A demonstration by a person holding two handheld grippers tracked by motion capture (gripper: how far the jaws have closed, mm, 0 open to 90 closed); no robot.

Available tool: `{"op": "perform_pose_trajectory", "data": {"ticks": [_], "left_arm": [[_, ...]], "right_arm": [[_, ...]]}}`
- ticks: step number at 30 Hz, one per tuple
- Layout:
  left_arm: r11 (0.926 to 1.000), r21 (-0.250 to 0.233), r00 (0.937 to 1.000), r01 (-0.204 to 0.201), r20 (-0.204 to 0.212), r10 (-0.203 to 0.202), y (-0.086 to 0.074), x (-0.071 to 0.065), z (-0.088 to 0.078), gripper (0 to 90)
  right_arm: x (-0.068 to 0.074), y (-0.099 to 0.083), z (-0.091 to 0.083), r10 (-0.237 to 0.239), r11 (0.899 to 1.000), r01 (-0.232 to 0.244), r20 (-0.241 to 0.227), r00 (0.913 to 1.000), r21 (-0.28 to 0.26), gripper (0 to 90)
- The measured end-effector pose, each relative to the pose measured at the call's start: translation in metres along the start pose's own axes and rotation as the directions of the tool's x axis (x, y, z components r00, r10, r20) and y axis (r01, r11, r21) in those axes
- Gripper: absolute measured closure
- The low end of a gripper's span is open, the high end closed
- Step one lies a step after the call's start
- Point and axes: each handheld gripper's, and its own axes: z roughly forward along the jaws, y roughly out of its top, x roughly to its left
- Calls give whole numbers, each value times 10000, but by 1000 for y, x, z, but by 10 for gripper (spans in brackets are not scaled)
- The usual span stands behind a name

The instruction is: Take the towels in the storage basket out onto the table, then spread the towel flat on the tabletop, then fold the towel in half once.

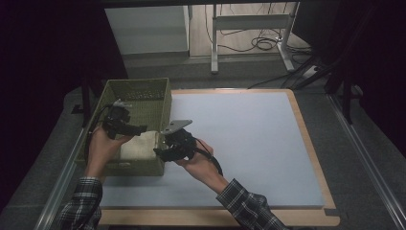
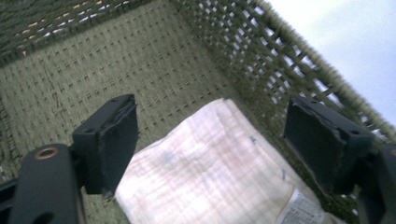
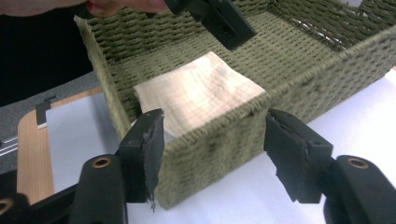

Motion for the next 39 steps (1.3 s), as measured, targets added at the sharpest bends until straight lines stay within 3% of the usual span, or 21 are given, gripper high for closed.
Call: {"op": "perform_pose_trajectory", "data": {"ticks": [9,17,39], "left_arm": [[9988,-419,9981,247,569,-223,6,-10,0,109],[9967,-762,9964,290,816,-228,12,-21,-1,70],[9932,-1092,9870,-398,1506,561,31,-67,4,48]], "right_arm": [[-13,-13,-15,28,9999,-27,68,10000,-104,299],[-23,-28,-28,0,10000,0,147,9999,-6,253],[-51,-65,-71,518,9986,-522,466,9976,68,212]]}}
